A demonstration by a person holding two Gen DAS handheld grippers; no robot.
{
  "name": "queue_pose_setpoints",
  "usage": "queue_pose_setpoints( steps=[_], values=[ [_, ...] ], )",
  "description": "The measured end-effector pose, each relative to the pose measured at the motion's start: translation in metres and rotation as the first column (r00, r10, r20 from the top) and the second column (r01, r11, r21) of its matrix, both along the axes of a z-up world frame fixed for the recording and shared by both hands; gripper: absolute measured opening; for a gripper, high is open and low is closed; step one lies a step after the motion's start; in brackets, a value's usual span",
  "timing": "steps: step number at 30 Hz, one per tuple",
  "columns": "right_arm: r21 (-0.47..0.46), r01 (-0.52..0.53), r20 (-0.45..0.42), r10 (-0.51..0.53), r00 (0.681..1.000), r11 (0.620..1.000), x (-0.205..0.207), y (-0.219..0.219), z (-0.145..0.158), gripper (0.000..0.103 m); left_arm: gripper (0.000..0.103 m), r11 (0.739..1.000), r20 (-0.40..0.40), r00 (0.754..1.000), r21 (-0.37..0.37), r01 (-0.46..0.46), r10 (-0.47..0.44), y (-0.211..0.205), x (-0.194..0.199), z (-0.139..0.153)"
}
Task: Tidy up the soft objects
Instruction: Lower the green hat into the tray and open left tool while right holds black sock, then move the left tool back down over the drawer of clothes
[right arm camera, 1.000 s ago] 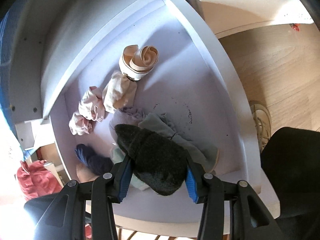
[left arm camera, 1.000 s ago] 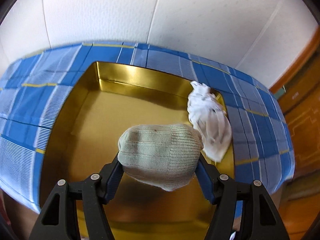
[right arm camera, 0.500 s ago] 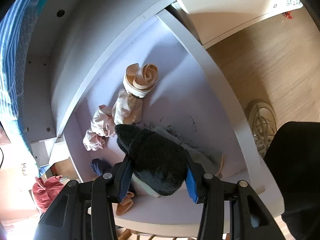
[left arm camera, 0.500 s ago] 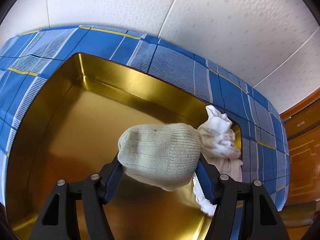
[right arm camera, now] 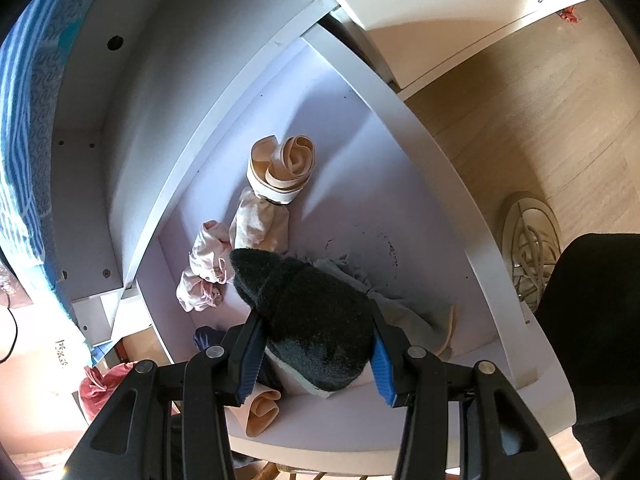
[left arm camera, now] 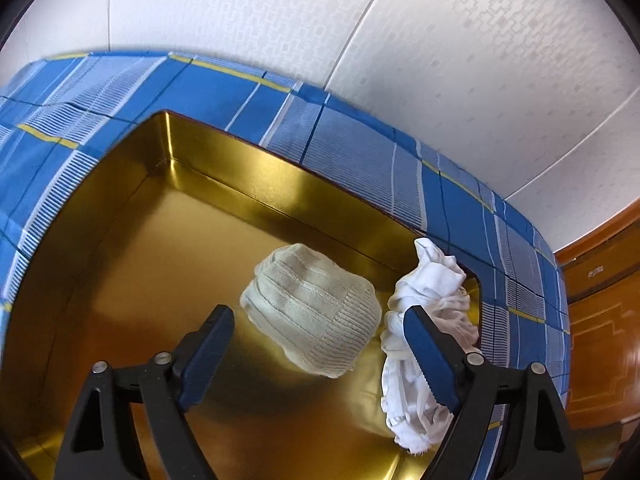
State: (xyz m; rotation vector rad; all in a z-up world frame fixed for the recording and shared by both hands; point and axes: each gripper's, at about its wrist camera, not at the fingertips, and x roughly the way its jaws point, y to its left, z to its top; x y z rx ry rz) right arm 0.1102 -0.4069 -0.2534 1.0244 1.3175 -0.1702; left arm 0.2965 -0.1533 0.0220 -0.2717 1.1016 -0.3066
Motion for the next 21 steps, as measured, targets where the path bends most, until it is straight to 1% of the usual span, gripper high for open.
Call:
queue_pose_setpoints(
  steps=[5, 7, 11, 15, 18, 21],
  values=[
    [0.012, 0.009, 0.0, -0.009, 1.0, 1.0, 0.0, 0.0, -0.001, 0.046, 0.087, 0.999, 0.037, 0.999, 0.036, 0.003, -0.004, 0.01, -0.013, 0.015],
    [0.023, 0.016, 0.003, -0.017, 1.0, 1.0, 0.0, -0.001, -0.002, 0.046, 0.09, 1.0, 0.053, 0.999, 0.028, -0.006, 0.004, 0.016, -0.02, 0.022],
    [0.01, 0.017, -0.003, -0.017, 1.0, 1.0, 0.001, -0.002, -0.003, 0.046, 0.092, 1.0, 0.098, 0.995, 0.006, -0.019, 0.018, 0.035, -0.04, 0.041],
    [-0.022, -0.006, -0.003, 0.006, 1.0, 1.0, 0.004, 0.0, -0.002, 0.046, 0.092, 0.999, 0.148, 0.989, 0.039, 0.012, -0.018, 0.049, -0.058, 0.055],
    [-0.042, -0.02, -0.008, 0.02, 1.0, 0.999, 0.006, 0.002, -0.003, 0.046, 0.092, 0.998, 0.199, 0.979, 0.057, 0.035, -0.046, 0.061, -0.077, 0.065],
    [-0.052, -0.022, -0.015, 0.021, 1.0, 0.998, 0.007, 0.001, -0.005, 0.046, 0.092, 0.995, 0.257, 0.963, 0.083, 0.06, -0.08, 0.072, -0.104, 0.073]
  ],
)
